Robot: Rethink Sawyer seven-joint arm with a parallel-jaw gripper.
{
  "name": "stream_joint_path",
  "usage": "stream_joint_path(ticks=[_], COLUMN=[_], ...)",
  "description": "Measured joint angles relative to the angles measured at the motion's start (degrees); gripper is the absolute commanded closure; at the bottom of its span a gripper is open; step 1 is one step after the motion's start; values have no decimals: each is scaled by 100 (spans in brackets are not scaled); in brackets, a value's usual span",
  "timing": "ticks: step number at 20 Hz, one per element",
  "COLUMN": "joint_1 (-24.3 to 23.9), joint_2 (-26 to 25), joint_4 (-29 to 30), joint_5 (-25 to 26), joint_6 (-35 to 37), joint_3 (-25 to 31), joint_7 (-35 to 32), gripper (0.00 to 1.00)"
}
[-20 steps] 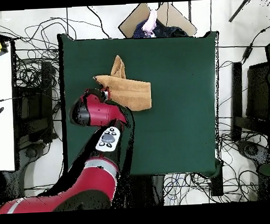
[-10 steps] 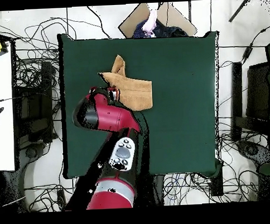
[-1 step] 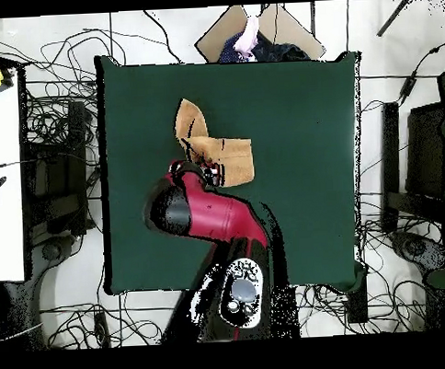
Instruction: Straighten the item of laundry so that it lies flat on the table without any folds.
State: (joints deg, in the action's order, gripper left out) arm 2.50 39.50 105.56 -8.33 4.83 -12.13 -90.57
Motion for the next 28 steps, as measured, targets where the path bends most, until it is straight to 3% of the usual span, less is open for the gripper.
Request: stream_joint_path(ticks=[3,6,8,9,10,13,16,18,20,24,28], joint_1=[-30,245,643,715,1014,1597,2005,2467,2702,3431,3746], joint_2=[-66,-348,-673,-728,-935,-1221,-1298,-1296,-1289,-1285,-1329], joint_4=[180,404,614,651,827,1226,1560,1925,2079,2423,2492], joint_5=[226,259,20,-41,-351,-1117,-1793,-2673,-3147,-4856,-5918], joint_6=[-395,-1504,-2722,-2926,-3721,-4928,-5375,-5477,-5447,-5369,-5377], joint_3=[-14,-203,-402,-429,-534,-668,-713,-749,-780,-851,-832], joint_7=[0,-62,-168,-192,-303,-513,-605,-616,-616,-616,-616], gripper=[100,100,100,100,100,100,100,100,100,100,100])
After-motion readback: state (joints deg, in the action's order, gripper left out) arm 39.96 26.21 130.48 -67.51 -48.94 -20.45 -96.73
